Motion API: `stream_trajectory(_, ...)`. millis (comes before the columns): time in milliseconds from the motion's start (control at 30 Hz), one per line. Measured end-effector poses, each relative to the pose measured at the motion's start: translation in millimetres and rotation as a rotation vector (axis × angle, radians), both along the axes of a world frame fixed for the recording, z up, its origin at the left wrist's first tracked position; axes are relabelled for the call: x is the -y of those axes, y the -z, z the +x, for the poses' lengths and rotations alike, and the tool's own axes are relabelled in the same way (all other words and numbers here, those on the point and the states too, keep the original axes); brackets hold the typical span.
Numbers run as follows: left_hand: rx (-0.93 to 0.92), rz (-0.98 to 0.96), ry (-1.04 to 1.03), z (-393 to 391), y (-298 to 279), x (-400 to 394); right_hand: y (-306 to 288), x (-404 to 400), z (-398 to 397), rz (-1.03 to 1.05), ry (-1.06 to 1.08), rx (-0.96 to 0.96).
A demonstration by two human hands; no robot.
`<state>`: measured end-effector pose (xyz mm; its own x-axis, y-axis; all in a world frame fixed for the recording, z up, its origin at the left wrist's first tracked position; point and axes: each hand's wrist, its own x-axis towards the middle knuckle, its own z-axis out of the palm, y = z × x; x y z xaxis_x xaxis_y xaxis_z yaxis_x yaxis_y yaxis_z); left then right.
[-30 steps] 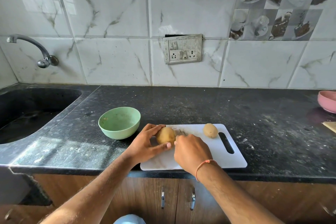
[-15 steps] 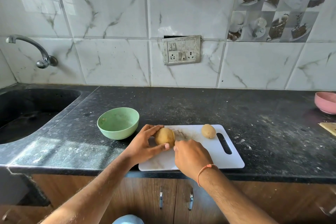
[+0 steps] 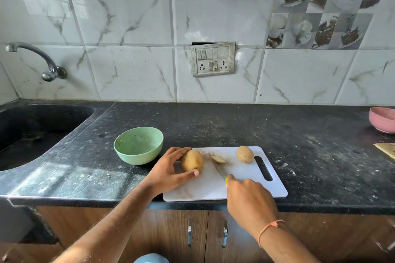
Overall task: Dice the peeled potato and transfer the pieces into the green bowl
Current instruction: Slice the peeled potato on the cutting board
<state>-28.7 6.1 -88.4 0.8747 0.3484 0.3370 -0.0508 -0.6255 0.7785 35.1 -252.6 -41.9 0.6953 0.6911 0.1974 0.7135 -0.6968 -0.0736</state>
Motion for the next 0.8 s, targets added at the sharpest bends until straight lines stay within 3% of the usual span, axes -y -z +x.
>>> stream_trajectory(333, 0.028, -0.005, -0.024, 0, 0, -1, -31, -26, -7, 0.23, -0.04, -0.109)
stream_trajectory(800, 0.048, -0.018, -0.018, 0, -2, -2, -33, -67, -9, 0.045, 0.005, -0.057)
